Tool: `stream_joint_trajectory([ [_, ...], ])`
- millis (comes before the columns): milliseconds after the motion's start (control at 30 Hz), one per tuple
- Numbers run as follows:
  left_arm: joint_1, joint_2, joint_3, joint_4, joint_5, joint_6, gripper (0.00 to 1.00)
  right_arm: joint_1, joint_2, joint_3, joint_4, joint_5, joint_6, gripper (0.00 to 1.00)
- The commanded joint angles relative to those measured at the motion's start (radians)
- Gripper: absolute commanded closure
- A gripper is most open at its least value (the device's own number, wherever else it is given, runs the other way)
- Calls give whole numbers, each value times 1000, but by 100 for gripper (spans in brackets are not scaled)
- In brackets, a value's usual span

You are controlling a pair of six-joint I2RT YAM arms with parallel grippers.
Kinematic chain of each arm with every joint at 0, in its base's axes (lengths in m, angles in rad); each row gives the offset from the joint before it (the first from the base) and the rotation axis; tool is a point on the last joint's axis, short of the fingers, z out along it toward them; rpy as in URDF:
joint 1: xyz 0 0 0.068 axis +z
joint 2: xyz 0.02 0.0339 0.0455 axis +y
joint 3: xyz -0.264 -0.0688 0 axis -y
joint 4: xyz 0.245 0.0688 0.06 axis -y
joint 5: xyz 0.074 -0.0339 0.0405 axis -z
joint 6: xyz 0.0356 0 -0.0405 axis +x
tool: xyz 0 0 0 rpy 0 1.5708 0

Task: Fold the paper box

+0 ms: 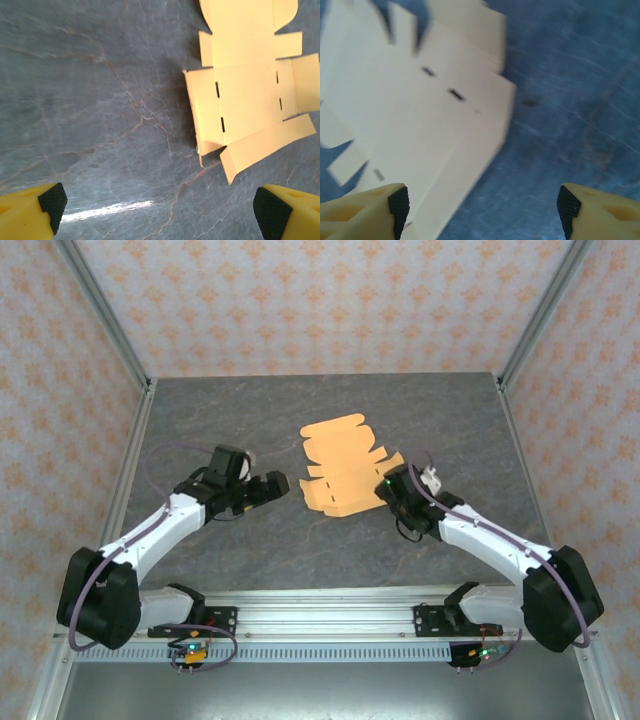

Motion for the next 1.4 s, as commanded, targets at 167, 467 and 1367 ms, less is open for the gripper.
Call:
stream_joint_trajectory([
  [167, -10, 44, 53, 26, -28, 0, 0, 5, 114, -112, 458, -184, 303, 31],
  [467, -10, 32, 67, -36, -51, 35, 0, 7, 332, -39, 575, -195, 322, 52],
  [1367, -8, -203, 332, -303, -181, 270, 0, 17, 293, 587, -320, -109, -1097, 100],
])
